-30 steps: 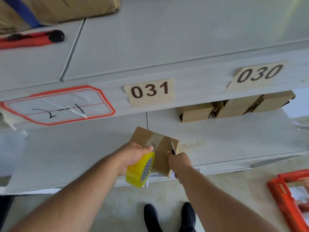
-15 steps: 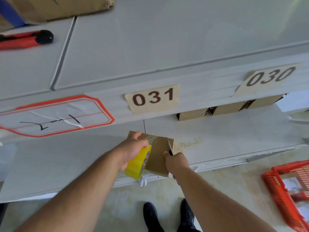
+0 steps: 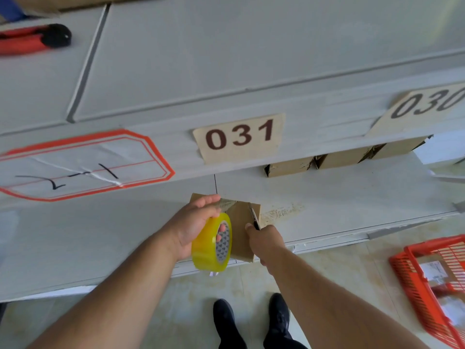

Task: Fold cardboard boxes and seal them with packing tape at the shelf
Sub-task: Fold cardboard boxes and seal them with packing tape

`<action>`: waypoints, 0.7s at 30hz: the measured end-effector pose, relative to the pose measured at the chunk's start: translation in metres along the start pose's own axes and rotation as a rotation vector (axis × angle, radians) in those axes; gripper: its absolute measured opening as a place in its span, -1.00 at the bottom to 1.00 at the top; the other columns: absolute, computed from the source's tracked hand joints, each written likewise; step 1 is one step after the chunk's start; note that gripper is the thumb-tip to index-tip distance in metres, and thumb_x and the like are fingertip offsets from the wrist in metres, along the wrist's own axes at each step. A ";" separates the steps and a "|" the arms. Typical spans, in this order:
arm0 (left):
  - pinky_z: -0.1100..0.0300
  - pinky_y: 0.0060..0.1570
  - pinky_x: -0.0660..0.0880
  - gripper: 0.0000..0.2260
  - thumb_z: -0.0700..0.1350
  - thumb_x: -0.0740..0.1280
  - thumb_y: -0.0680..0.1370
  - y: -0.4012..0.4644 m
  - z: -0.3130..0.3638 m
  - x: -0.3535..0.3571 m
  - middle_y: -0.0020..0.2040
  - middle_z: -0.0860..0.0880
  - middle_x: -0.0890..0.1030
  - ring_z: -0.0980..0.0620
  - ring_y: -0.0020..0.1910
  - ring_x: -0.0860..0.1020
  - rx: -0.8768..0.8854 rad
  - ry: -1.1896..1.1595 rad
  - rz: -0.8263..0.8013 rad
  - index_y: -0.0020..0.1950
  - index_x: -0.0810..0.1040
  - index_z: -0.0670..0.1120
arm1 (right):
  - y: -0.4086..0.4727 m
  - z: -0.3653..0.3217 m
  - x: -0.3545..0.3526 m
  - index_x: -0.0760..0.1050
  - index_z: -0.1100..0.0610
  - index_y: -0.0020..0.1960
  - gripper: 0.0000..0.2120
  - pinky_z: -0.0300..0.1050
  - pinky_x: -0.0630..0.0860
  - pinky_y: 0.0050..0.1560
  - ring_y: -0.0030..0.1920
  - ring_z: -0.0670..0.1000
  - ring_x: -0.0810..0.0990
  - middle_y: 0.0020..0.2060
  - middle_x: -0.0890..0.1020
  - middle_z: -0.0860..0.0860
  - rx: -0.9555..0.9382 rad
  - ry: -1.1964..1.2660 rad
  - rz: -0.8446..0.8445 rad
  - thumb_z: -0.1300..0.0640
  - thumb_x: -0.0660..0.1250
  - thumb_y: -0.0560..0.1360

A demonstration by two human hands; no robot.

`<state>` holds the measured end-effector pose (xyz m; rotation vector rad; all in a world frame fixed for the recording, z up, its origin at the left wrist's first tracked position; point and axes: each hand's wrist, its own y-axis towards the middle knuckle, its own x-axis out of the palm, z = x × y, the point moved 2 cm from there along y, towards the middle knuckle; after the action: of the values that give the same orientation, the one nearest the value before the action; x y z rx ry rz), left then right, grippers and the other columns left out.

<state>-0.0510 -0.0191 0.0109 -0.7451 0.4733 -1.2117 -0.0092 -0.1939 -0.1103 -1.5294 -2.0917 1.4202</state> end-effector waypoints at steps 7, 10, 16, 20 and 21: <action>0.12 -0.30 0.55 -0.71 -0.24 0.28 0.63 -0.001 -0.011 0.005 -0.14 -0.20 0.69 -0.12 -0.27 0.61 -0.028 0.038 0.019 0.35 0.55 -0.10 | -0.003 0.001 -0.003 0.42 0.18 0.33 -0.46 -0.11 0.38 -0.34 -0.16 0.11 0.48 0.06 0.60 0.13 0.001 0.016 -0.033 -0.24 0.27 0.60; 0.14 -0.29 0.57 -0.79 -0.05 0.37 0.65 -0.001 -0.010 0.007 -0.22 -0.23 0.68 -0.08 -0.38 0.57 -0.035 0.056 0.057 0.27 0.60 -0.06 | -0.008 0.001 -0.010 0.45 0.18 0.31 -0.47 -0.12 0.35 -0.36 -0.25 0.04 0.44 -0.07 0.54 0.07 -0.011 0.001 -0.058 -0.24 0.28 0.60; 0.13 -0.27 0.58 -0.80 -0.08 0.39 0.64 0.000 -0.006 0.009 -0.18 -0.26 0.69 -0.13 -0.33 0.59 -0.078 0.030 0.049 0.26 0.59 0.02 | -0.036 -0.031 -0.059 0.46 0.09 0.16 -0.61 -0.01 0.43 -0.11 -0.10 0.09 0.57 -0.12 0.59 0.00 -0.377 -0.349 0.075 -0.16 0.00 0.72; 0.14 -0.31 0.58 -0.82 -0.08 0.36 0.65 0.001 -0.006 0.009 -0.17 -0.24 0.69 -0.10 -0.38 0.57 -0.131 0.076 0.015 0.23 0.62 -0.07 | -0.032 -0.056 -0.064 0.48 -0.01 0.00 -0.72 -0.04 0.44 -0.23 -0.18 0.07 0.57 -0.19 0.60 0.03 -0.540 -0.622 -0.060 0.00 0.03 0.72; 0.14 -0.31 0.58 -0.81 -0.08 0.36 0.64 0.001 -0.006 0.010 -0.17 -0.25 0.69 -0.10 -0.39 0.56 -0.134 0.102 0.008 0.21 0.63 -0.10 | -0.029 -0.059 -0.062 0.48 -0.01 -0.01 -0.74 -0.04 0.44 -0.24 -0.17 0.09 0.58 -0.18 0.60 0.04 -0.554 -0.674 -0.074 0.04 0.04 0.71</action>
<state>-0.0516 -0.0298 0.0064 -0.7973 0.6462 -1.2225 0.0372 -0.2110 -0.0351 -1.1860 -3.1148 1.5627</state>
